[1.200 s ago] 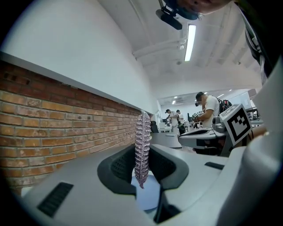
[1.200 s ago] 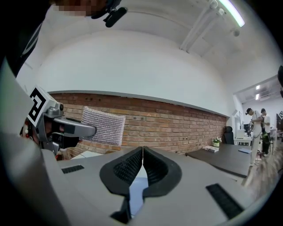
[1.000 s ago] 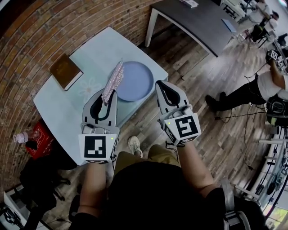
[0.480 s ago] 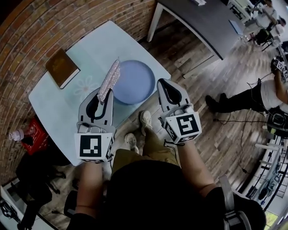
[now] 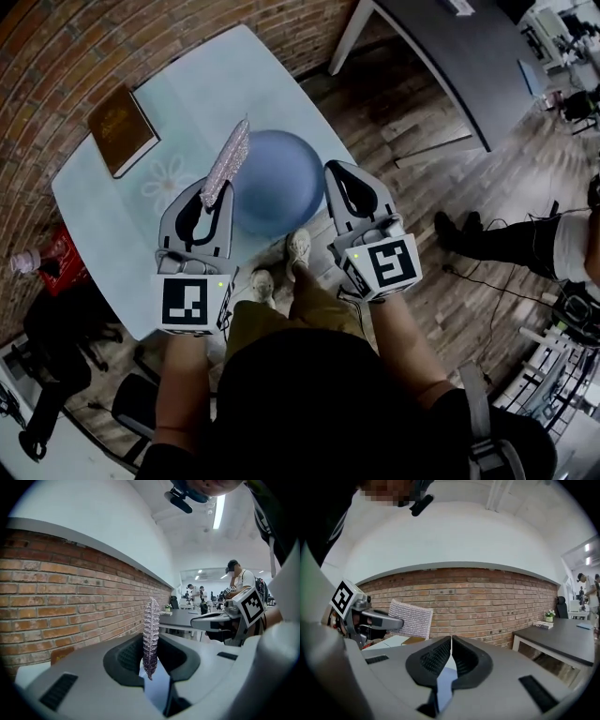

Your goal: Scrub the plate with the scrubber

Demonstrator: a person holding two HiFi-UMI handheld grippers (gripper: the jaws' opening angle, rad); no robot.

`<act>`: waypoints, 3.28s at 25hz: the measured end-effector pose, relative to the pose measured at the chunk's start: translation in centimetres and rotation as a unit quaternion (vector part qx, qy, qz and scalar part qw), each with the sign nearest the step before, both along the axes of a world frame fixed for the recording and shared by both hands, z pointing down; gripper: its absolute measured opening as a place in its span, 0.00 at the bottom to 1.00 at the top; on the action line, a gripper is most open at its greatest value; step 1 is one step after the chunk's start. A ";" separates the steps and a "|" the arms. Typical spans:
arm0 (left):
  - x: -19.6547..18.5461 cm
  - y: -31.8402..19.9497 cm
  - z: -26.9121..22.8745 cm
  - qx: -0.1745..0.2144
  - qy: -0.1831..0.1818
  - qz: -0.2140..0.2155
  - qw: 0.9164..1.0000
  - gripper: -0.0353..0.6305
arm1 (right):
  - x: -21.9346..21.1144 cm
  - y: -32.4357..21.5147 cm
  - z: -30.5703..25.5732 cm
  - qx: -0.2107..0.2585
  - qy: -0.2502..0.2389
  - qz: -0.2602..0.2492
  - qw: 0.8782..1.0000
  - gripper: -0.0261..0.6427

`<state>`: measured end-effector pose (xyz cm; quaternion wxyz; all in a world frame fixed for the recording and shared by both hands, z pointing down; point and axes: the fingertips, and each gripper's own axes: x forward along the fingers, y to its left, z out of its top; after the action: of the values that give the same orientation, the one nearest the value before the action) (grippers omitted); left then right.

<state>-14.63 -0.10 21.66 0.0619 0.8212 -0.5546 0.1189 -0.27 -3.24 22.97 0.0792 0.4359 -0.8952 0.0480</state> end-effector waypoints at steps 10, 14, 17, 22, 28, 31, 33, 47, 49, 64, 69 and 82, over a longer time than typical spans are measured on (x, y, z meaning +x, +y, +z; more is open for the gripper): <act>2.4 -4.8 4.0 -0.038 -0.011 -0.040 0.998 0.18 | 2.3 -4.7 4.4 -0.029 -0.029 -0.077 0.996 0.10; 4.0 -4.8 6.5 -0.069 -0.026 -0.038 0.997 0.18 | 4.1 -5.5 8.0 -0.067 -0.021 -0.074 0.995 0.10; 5.2 -4.6 8.4 -0.089 -0.029 -0.021 0.995 0.18 | 4.7 -5.1 10.4 -0.111 -0.039 -0.073 0.990 0.11; 8.1 -4.3 11.5 -0.121 -0.023 0.019 0.992 0.18 | 5.5 -4.3 14.5 -0.178 -0.046 -0.058 0.981 0.21; 11.0 -2.4 15.7 -0.178 -0.020 0.068 0.981 0.18 | 5.7 -3.3 18.9 -0.238 -0.019 -0.063 0.969 0.21; 12.1 -1.4 17.3 -0.202 -0.008 0.086 0.976 0.18 | 5.8 -2.7 20.8 -0.261 -0.015 -0.058 0.964 0.21; 12.8 -0.8 18.2 -0.215 -0.002 0.098 0.972 0.18 | 5.6 -2.2 21.8 -0.277 -0.021 -0.057 0.959 0.21; 13.4 0.1 22.0 -0.261 0.013 0.119 0.958 0.18 | 4.7 -2.2 24.4 -0.319 -0.063 -0.039 0.945 0.19; 13.6 -0.2 22.1 -0.259 0.013 0.119 0.958 0.18 | 4.7 -2.4 24.5 -0.320 -0.065 -0.032 0.945 0.18; 12.6 -5.8 22.5 -0.219 -0.038 0.122 0.967 0.18 | 4.7 -3.8 24.5 -0.319 -0.067 0.020 0.945 0.15; 11.0 -8.3 22.5 -0.202 -0.057 0.109 0.972 0.18 | 4.9 -4.4 24.5 -0.316 -0.058 0.048 0.946 0.14; 3.3 -11.5 22.3 -0.206 -0.112 0.038 0.971 0.18 | 5.0 -4.6 24.4 -0.318 -0.048 0.088 0.943 0.13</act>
<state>-11.37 -11.63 43.92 0.1627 0.7929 -0.4897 0.3241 4.76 -7.85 47.33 0.1664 0.4619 -0.7945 0.3573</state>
